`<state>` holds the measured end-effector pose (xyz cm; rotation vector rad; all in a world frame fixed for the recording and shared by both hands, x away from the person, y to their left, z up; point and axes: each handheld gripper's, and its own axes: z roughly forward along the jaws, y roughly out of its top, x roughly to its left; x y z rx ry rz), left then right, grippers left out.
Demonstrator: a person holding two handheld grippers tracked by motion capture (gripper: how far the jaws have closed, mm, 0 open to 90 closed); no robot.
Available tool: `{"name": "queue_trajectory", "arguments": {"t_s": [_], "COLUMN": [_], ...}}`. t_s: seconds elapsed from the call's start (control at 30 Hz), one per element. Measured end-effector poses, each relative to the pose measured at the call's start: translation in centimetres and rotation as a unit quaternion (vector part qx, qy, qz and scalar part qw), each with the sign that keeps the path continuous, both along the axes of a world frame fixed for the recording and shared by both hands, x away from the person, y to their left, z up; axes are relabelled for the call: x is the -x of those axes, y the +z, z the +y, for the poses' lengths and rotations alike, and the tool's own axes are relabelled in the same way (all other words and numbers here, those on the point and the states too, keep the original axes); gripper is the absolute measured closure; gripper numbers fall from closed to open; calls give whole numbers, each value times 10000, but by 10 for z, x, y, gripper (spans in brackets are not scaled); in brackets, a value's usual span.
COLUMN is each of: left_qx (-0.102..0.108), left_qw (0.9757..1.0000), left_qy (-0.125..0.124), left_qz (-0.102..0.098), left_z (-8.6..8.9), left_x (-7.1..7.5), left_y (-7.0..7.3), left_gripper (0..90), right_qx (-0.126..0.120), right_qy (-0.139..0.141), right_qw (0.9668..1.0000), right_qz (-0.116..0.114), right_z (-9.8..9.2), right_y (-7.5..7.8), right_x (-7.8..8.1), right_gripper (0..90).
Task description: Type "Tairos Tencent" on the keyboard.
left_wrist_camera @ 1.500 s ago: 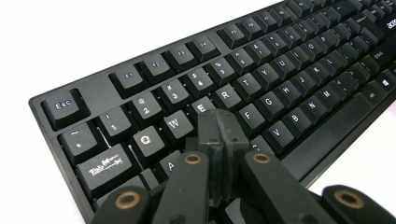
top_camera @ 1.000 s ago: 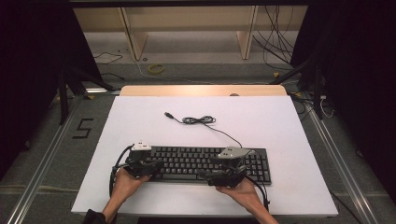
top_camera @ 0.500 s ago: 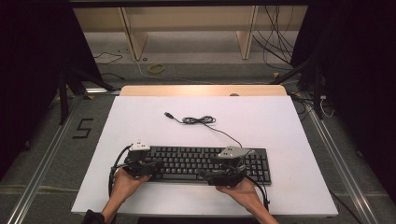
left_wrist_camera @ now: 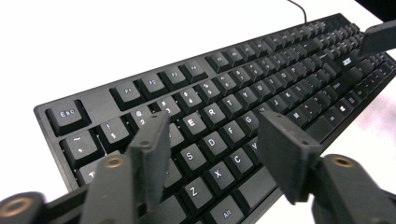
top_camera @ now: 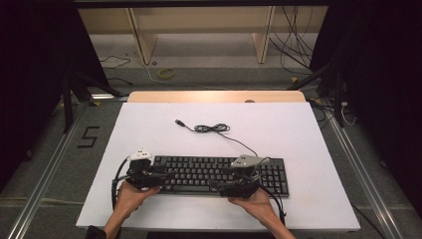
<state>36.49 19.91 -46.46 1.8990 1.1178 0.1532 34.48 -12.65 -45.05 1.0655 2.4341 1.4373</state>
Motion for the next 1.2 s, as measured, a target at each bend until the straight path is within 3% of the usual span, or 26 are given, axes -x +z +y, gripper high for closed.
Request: {"name": "queue_trajectory", "arguments": {"t_s": [0.23,0.6,0.8,1.2], "left_qx": [265,386,467,538], "left_qw": [9995,9987,9981,9974], "left_qy": [5,99,131,120], "left_qz": [-175,-302,-368,-462], "left_z": [3,4,7,9], "left_x": [5,11,14,23], "left_y": [5,8,9,11], "left_gripper": [349,302,301,289], "right_qx": [-8,-35,40,97], "right_qy": [17,80,143,427], "right_qw": [10000,9999,9997,9989], "right_qz": [47,104,216,194], "right_z": [5,17,27,42], "right_y": [1,1,-3,-7], "right_x": [-3,-10,-14,-14], "right_gripper": [343,391,487,706]}}
